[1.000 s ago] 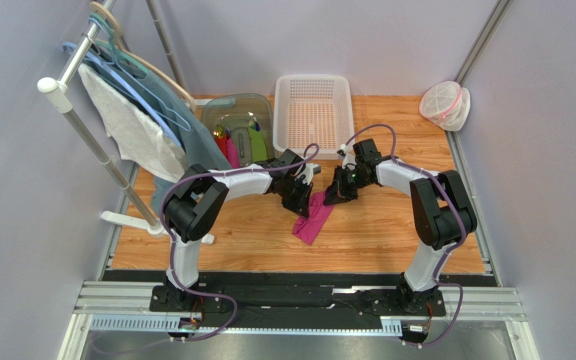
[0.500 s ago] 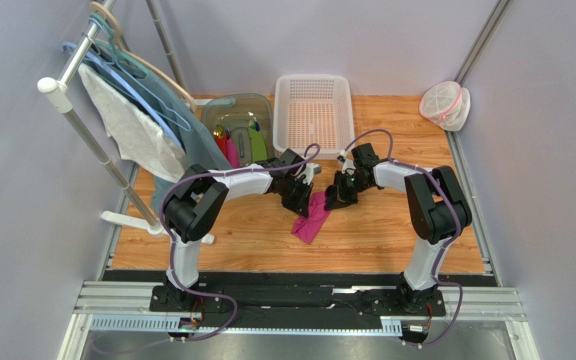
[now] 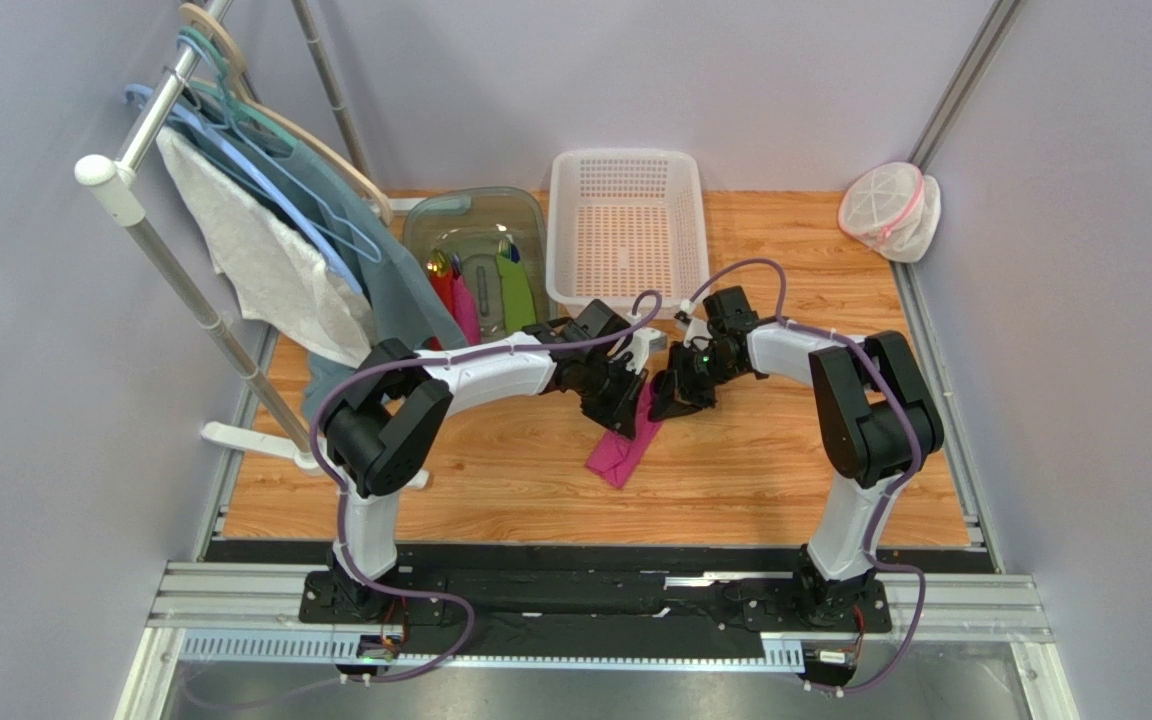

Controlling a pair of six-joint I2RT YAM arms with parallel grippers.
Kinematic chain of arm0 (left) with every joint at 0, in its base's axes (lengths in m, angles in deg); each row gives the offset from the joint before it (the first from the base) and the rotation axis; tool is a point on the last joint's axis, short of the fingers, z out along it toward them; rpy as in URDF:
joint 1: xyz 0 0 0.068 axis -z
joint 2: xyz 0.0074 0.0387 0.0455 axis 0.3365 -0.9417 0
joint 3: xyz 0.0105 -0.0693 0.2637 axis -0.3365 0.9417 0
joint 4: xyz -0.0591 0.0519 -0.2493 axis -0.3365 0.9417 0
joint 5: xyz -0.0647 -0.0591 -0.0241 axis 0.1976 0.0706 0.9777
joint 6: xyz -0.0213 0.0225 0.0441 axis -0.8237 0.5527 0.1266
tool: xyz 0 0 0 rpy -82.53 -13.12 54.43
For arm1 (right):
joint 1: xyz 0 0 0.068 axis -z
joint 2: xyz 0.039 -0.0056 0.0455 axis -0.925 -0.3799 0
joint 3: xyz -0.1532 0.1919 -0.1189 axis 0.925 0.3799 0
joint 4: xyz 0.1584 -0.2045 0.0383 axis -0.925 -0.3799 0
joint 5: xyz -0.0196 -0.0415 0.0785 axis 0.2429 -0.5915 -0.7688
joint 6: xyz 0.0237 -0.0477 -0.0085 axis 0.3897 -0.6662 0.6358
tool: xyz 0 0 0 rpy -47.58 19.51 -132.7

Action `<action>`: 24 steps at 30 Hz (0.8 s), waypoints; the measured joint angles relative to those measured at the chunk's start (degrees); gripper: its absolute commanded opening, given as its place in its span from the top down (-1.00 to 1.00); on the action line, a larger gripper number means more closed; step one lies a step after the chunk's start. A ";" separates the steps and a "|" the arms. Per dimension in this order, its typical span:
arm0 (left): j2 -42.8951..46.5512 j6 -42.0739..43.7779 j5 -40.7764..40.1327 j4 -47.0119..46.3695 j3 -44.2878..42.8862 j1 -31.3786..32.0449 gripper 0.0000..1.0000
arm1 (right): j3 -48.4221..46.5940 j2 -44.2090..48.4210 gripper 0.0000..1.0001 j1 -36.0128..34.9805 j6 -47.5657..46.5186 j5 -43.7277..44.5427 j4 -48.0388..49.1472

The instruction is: Place the utensils on the paper napkin and roll it up

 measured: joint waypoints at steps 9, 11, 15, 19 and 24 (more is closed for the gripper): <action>0.09 -1.68 4.44 -4.22 1.20 0.85 0.85 | 0.00 -0.02 1.00 0.00 0.07 0.00 0.00; 0.07 -2.03 5.11 -5.51 2.12 1.05 0.85 | 0.00 0.00 1.00 0.00 0.07 0.00 0.00; -0.26 -2.49 6.56 -7.63 3.41 1.29 0.85 | 0.00 -0.02 1.00 0.00 0.09 0.00 0.00; -0.85 -2.43 7.52 -9.38 4.37 1.33 0.85 | 0.00 -0.02 1.00 0.00 0.15 0.00 0.00; -1.05 -2.45 8.59 -11.43 6.08 1.33 0.85 | -0.04 -0.15 1.00 0.02 0.22 -0.04 0.00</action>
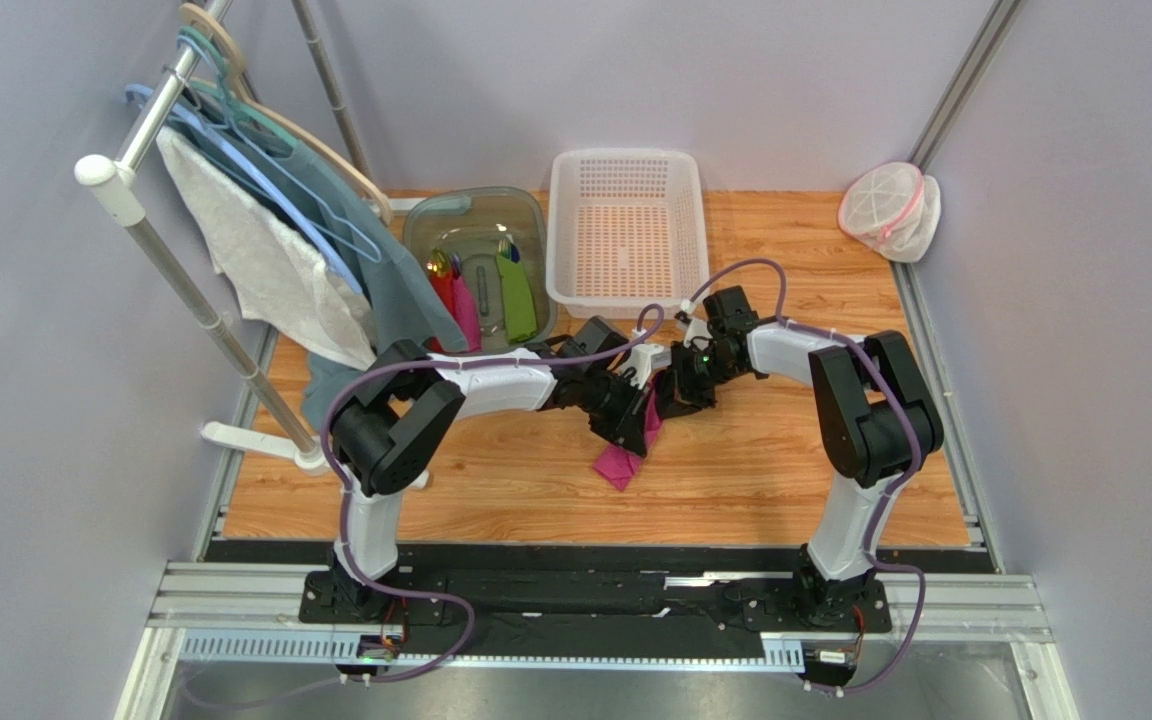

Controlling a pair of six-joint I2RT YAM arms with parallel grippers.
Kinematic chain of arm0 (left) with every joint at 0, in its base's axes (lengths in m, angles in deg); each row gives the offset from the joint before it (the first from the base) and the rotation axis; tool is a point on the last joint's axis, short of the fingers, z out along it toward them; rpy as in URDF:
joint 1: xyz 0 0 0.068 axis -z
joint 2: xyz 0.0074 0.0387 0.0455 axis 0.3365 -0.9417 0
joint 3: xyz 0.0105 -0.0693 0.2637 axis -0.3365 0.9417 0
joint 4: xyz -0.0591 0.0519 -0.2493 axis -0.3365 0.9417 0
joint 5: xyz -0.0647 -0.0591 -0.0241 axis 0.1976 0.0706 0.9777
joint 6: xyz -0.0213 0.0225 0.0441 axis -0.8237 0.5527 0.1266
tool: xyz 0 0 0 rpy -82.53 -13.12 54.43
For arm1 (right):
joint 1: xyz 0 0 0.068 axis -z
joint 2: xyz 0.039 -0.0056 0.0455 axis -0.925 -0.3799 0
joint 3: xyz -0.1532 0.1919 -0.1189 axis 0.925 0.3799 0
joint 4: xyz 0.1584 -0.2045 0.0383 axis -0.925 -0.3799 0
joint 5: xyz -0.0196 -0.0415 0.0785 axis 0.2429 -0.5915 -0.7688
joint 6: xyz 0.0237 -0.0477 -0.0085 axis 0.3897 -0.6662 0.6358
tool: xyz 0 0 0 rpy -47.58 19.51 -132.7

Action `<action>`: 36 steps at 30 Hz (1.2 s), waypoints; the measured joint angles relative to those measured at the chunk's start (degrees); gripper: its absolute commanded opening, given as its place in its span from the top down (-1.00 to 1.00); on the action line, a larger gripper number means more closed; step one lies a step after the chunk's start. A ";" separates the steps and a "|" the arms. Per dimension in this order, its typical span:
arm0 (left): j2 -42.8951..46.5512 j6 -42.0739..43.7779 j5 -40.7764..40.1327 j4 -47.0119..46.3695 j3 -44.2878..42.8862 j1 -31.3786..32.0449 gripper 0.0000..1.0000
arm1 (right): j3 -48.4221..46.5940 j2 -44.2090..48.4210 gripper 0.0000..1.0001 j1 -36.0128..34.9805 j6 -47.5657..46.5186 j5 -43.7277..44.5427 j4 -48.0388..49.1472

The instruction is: Place the utensils on the paper napkin and roll it up

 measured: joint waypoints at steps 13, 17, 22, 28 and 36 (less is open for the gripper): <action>-4.15 -2.40 4.07 -1.92 -0.42 -1.49 0.87 | -0.76 -0.07 0.81 0.00 -0.76 0.28 -1.20; -4.31 -2.86 4.44 -1.97 -0.46 -1.70 0.85 | -1.88 0.68 0.73 0.55 -2.38 1.44 -4.57; -4.33 -3.04 4.44 -1.97 -0.46 -1.73 0.81 | -4.46 2.73 0.63 2.73 -4.13 1.44 -8.59; -4.33 -3.06 4.33 -1.97 -0.46 -1.75 0.79 | -5.97 4.44 0.38 3.89 -3.85 0.28 -9.73; -4.33 -3.06 4.22 -1.97 -0.46 -1.70 0.78 | -5.90 3.23 0.31 3.78 -2.73 -0.52 -9.86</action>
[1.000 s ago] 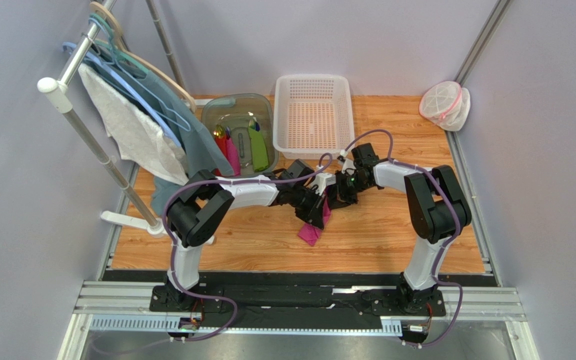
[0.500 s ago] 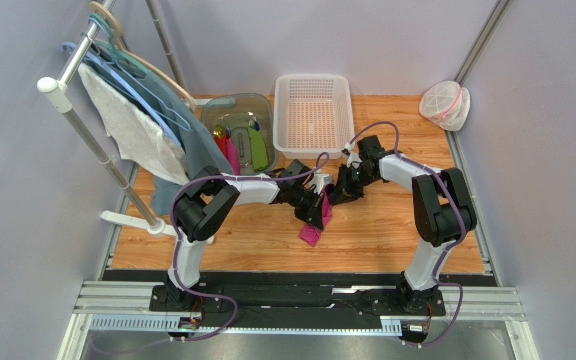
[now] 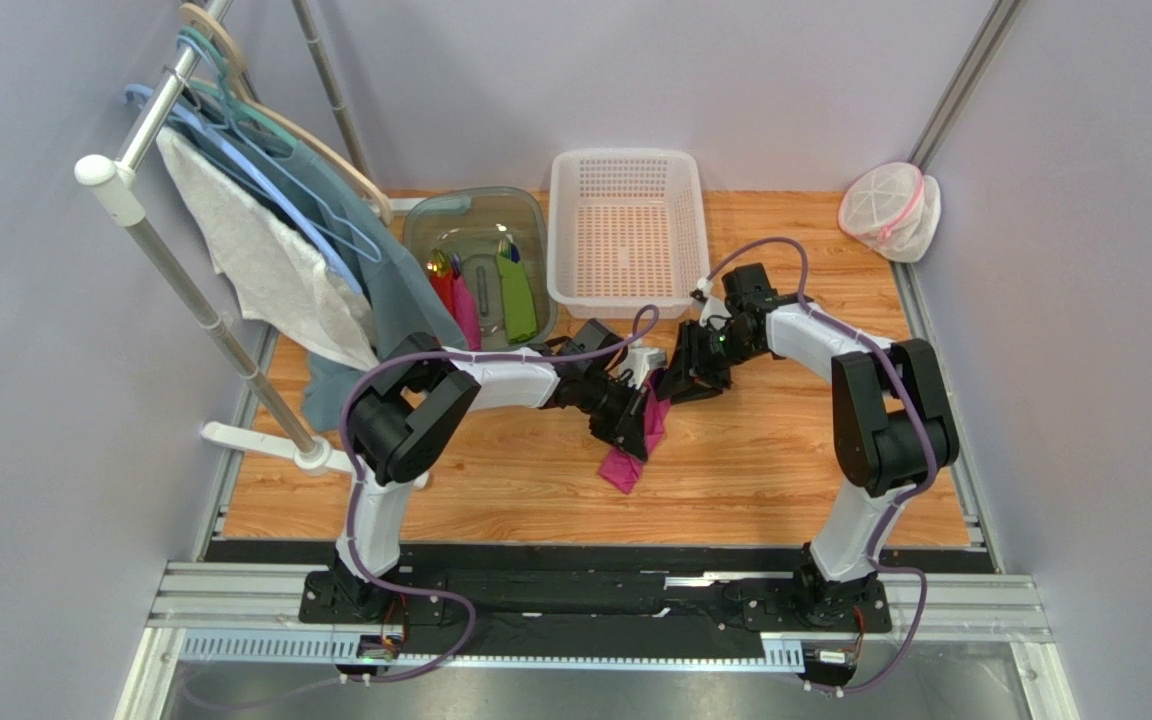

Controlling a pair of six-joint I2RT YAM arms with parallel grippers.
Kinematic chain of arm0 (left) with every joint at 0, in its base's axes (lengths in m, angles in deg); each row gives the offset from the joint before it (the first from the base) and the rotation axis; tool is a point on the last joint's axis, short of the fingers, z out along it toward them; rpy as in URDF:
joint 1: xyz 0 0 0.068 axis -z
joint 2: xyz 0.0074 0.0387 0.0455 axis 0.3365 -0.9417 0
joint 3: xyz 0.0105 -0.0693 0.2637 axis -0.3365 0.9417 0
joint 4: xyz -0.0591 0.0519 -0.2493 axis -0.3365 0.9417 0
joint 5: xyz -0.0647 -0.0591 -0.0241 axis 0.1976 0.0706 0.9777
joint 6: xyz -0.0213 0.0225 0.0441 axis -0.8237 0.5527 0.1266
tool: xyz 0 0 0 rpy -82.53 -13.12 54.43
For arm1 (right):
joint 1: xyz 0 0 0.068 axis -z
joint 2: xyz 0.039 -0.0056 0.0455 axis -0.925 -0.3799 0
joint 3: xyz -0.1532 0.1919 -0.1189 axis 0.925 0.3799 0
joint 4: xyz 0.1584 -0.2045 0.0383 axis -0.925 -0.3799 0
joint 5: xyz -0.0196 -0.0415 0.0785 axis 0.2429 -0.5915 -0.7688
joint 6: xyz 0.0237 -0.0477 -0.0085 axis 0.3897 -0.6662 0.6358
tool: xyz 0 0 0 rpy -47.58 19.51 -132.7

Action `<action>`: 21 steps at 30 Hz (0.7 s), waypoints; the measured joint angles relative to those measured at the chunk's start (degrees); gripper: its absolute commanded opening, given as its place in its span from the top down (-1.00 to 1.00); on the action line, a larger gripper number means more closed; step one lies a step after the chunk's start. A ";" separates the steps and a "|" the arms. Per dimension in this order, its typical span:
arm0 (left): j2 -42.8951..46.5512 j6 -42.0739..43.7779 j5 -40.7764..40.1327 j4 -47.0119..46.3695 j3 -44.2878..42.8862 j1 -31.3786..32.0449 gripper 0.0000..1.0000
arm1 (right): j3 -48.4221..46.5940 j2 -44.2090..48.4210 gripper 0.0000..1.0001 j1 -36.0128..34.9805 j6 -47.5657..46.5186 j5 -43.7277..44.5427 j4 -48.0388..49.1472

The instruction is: Place the utensils on the paper napkin and roll it up

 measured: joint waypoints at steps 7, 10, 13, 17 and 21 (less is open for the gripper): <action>0.13 0.00 -0.46 0.09 0.00 0.22 0.76 | 1.66 -1.22 0.34 -1.25 0.17 0.44 0.70; 0.17 0.02 -0.61 0.13 0.00 0.28 0.75 | 2.10 -1.92 0.36 -2.21 0.13 0.83 1.29; 0.24 0.02 -0.83 0.15 0.00 0.35 0.74 | 2.34 -2.73 0.42 -2.78 0.04 1.01 1.66; 0.28 0.02 -0.90 0.17 0.00 0.37 0.65 | 2.86 -2.93 0.74 -3.19 -0.52 1.11 2.10; 0.52 0.04 -0.94 0.24 0.00 0.39 0.37 | 3.32 -3.52 0.99 -3.50 -1.64 2.10 2.27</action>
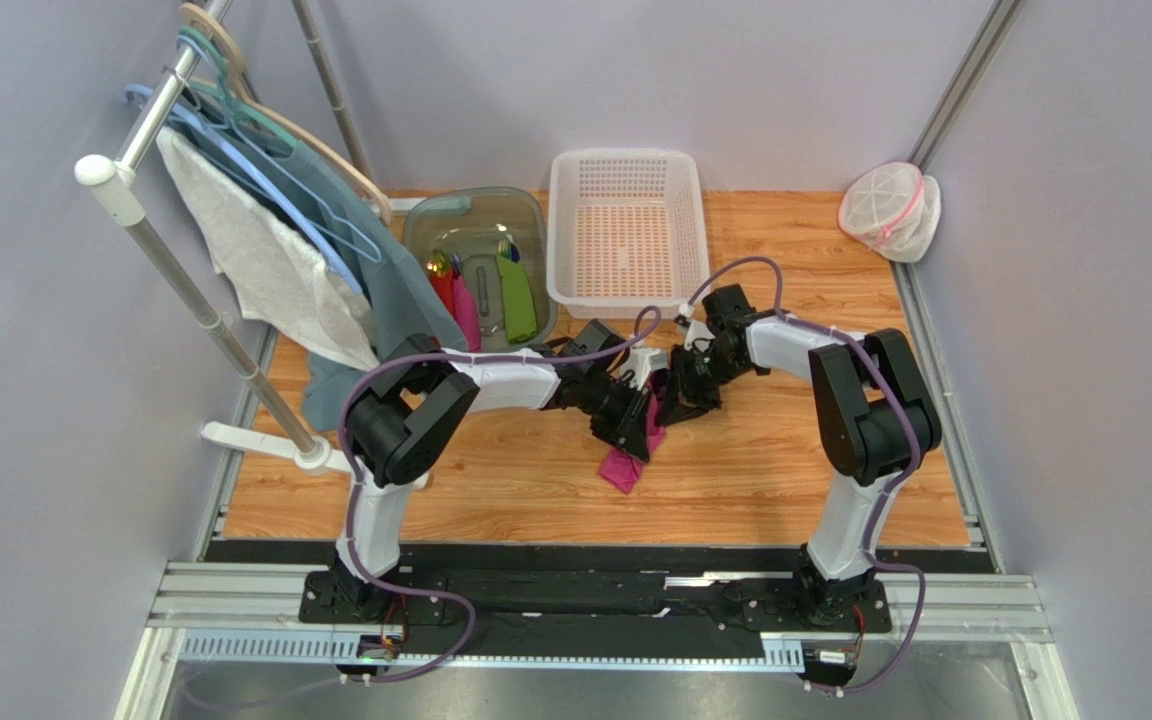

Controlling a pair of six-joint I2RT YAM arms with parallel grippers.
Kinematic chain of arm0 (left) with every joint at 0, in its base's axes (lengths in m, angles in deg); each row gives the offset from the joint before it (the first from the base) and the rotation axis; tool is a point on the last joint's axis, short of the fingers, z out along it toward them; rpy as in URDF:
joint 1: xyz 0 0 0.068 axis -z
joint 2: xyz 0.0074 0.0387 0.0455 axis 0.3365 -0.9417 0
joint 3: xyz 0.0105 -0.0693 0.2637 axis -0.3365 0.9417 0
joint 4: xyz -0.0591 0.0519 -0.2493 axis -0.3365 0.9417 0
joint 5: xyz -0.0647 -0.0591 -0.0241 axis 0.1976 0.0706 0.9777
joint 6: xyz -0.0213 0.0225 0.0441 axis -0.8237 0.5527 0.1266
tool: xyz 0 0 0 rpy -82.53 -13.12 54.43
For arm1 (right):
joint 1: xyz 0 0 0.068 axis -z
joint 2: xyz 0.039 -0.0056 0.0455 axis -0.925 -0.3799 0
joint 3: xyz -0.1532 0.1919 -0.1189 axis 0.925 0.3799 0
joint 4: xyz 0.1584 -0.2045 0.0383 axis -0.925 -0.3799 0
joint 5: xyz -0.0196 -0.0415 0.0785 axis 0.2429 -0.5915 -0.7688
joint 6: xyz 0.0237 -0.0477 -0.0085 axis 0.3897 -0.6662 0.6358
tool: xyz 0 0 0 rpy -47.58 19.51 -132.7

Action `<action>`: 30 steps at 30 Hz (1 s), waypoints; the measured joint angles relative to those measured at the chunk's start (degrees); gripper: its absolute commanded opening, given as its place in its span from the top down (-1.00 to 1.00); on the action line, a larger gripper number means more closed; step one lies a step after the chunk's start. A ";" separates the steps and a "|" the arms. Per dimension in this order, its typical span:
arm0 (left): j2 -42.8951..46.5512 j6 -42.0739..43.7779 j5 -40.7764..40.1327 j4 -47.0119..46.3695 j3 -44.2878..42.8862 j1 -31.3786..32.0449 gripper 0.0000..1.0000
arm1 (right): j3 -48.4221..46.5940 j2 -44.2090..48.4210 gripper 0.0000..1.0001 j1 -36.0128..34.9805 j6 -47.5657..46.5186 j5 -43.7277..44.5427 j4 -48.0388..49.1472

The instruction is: Place the utensils on the paper napkin and roll it up

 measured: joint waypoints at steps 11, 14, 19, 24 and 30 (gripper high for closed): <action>8.52 -0.11 -1.49 1.14 0.63 0.42 0.15 | 0.22 -0.63 1.00 -0.07 -2.12 -0.04 0.55; 12.83 0.26 -1.68 0.96 0.66 0.33 0.33 | 0.33 -0.63 1.00 -0.13 -2.40 -0.09 0.70; 14.69 3.15 -2.67 2.47 0.55 0.33 0.63 | 0.50 -0.44 1.00 -0.28 -2.99 -0.09 0.98; 12.92 6.78 -3.50 5.03 0.55 0.39 0.75 | 0.85 -0.02 1.00 -0.59 -3.63 0.28 1.44; 8.72 9.97 -3.23 5.86 0.79 0.48 0.85 | 0.85 0.02 1.00 -0.72 -3.87 0.44 1.64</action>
